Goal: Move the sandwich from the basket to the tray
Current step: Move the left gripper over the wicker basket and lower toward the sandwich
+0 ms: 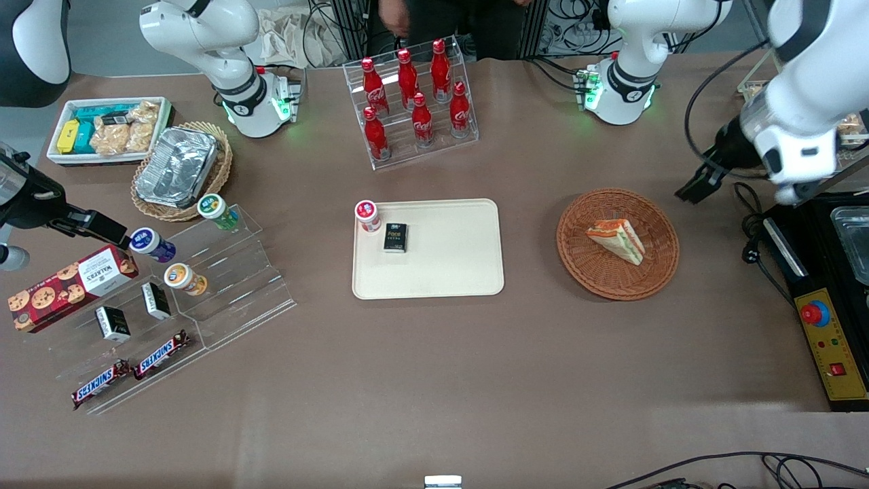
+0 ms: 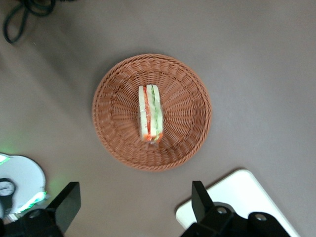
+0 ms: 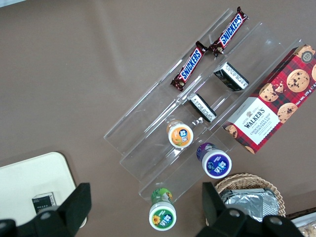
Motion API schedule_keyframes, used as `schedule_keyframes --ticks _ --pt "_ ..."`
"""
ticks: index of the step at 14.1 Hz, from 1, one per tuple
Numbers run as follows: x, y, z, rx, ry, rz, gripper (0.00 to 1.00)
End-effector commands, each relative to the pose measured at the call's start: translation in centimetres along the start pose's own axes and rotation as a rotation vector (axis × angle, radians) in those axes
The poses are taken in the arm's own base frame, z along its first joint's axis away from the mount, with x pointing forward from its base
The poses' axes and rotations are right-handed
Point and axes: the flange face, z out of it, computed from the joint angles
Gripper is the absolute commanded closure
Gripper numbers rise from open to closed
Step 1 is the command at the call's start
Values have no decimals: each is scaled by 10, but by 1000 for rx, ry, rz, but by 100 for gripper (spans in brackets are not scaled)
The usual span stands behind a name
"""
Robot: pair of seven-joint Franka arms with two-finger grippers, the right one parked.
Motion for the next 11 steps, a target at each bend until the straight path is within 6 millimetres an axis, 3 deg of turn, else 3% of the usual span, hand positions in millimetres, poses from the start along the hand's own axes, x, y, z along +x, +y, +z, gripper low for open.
schedule_keyframes --ticks 1,5,8,11 --pt "3 -5 51 -26 22 -71 0" --pt "0 2 126 -48 42 -87 0" --pt "-1 14 164 -9 25 -95 0" --pt "-1 6 198 -26 36 -99 0"
